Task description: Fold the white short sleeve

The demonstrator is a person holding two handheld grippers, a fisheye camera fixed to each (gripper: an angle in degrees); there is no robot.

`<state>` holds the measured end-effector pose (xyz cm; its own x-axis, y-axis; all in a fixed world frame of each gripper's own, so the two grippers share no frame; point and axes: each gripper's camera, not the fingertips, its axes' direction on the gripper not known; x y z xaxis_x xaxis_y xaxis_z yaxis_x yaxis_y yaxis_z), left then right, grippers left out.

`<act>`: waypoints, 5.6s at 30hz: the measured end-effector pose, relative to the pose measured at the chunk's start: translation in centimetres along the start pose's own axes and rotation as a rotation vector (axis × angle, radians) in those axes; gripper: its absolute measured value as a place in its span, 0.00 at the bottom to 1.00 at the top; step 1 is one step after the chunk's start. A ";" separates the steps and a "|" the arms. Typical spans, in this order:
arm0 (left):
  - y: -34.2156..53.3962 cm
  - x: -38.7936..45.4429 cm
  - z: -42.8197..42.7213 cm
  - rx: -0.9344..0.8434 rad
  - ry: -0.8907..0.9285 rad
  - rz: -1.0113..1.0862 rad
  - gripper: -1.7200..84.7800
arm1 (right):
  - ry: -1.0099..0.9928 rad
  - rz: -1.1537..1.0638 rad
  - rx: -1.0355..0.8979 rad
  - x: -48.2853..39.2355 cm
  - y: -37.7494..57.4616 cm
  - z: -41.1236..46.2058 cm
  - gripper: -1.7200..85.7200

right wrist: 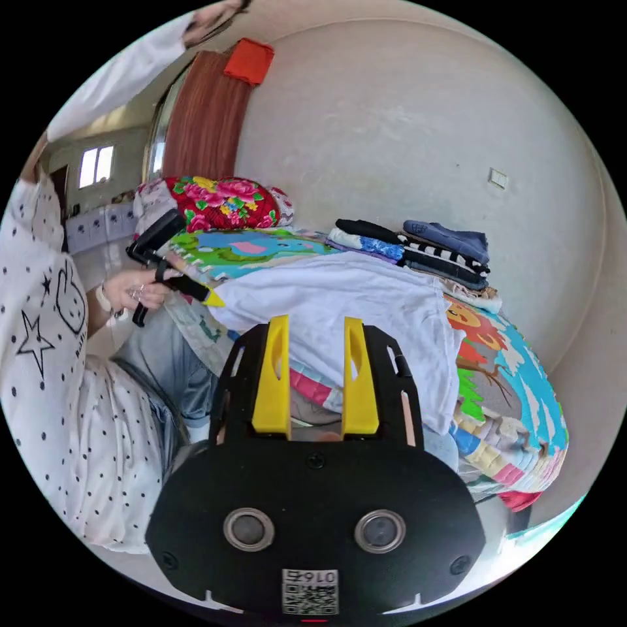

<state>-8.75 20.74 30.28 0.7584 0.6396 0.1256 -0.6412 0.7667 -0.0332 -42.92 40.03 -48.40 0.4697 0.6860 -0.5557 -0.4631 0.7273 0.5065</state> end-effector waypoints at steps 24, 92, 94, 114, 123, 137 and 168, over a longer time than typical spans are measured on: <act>0.0 1.0 0.6 -0.031 -0.101 0.028 0.01 | 0.529 -0.505 -0.224 0.2 -14.9 -12.0 0.02; -0.5 0.9 -3.2 0.123 0.338 0.026 0.01 | 0.135 -0.293 0.014 28.3 -6.5 -18.5 0.22; -0.3 1.7 -2.7 0.134 0.331 0.031 0.01 | 0.206 -0.330 0.026 26.2 -7.2 -16.1 0.20; 3.1 25.7 20.2 0.037 -0.918 0.819 0.20 | -0.121 -0.245 -0.244 25.8 -16.2 -3.7 0.04; -1.4 27.1 27.5 -0.093 -1.006 1.024 0.02 | -0.106 -0.260 -0.194 21.8 -13.5 0.8 0.07; -8.1 22.7 30.2 -0.236 -0.759 0.902 0.01 | 0.476 -0.210 -0.128 11.9 -3.3 14.2 0.11; -49.4 -0.9 33.8 -0.757 -0.310 0.642 0.01 | -0.493 -0.900 -0.795 16.1 -14.6 54.3 0.03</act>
<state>18.27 -19.64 65.37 0.1679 0.9797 0.1099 -0.5909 0.1892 -0.7842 12.16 41.54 -28.93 0.9938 0.0241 -0.1089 -0.0792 0.8396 -0.5373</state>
